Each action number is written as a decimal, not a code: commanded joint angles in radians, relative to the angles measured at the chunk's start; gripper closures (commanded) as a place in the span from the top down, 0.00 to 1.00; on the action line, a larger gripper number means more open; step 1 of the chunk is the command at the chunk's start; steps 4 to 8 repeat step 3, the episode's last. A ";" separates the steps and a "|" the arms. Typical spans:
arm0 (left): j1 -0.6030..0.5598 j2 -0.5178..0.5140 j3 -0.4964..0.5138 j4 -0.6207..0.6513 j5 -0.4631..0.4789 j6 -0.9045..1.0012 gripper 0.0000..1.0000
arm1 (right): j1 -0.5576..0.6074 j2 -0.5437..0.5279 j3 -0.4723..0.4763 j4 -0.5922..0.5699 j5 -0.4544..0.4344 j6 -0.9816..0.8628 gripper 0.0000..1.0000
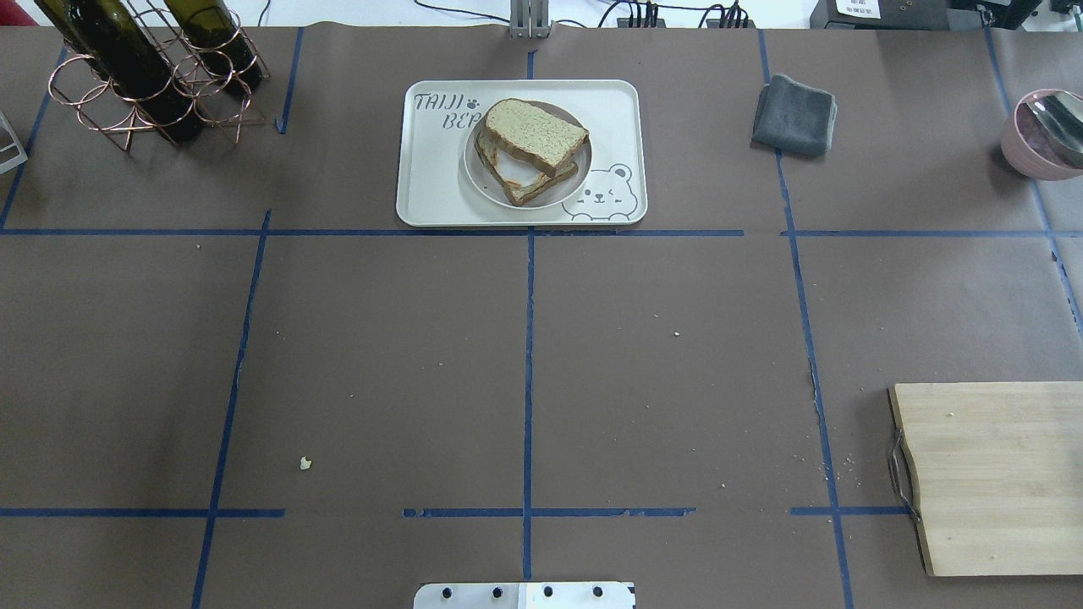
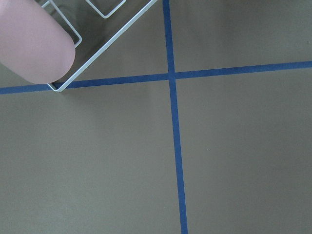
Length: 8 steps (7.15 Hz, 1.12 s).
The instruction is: Make sandwich and place on tray
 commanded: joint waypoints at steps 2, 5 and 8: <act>0.000 0.000 -0.001 0.001 0.000 0.000 1.00 | -0.001 0.001 0.001 0.002 0.000 0.000 1.00; 0.000 0.000 -0.001 -0.001 0.000 -0.002 1.00 | -0.001 0.003 0.001 0.002 0.000 0.000 1.00; 0.000 0.000 -0.001 -0.001 0.000 -0.002 1.00 | -0.001 0.003 0.001 0.002 0.000 0.000 1.00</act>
